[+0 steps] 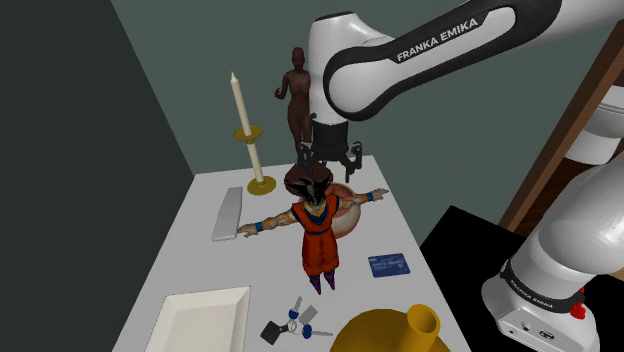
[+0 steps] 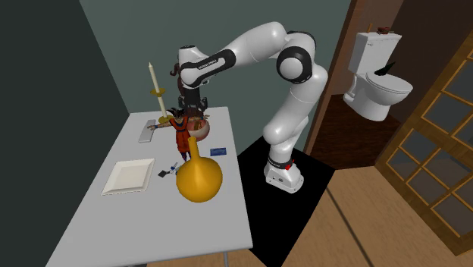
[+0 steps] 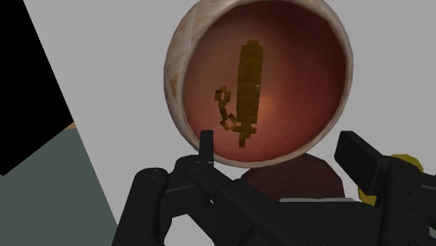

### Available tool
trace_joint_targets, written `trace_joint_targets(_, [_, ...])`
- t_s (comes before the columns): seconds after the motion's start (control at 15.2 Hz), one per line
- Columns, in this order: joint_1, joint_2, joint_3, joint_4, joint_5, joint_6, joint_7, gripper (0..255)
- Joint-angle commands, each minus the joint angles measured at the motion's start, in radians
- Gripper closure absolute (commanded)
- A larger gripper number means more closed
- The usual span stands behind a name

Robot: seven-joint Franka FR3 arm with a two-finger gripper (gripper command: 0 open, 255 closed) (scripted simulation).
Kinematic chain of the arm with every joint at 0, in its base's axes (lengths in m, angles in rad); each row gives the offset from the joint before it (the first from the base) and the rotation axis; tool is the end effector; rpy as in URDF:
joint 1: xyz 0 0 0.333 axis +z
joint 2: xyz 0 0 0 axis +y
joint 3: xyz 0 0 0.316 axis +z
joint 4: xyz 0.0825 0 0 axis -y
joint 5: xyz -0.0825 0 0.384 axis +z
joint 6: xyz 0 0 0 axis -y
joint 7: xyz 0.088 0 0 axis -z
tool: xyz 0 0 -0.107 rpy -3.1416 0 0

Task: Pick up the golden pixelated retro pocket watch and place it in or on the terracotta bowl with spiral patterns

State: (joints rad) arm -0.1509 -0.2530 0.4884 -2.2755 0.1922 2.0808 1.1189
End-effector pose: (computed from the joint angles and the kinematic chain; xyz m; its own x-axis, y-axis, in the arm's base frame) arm 0.4478 0.1753 0.4497 0.6344 -0.7723 -0.0334 -0.7728 -0.6325 -0.0524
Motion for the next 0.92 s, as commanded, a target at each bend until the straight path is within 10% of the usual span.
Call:
trace_joint_targets(0.0, [0.0, 0.0, 0.0, 0.0, 0.0, 0.0, 0.0, 0])
trace_joint_targets(0.86, [-0.003, -0.042, -0.022, 0.091, 0.004, -0.132, -0.007, 0])
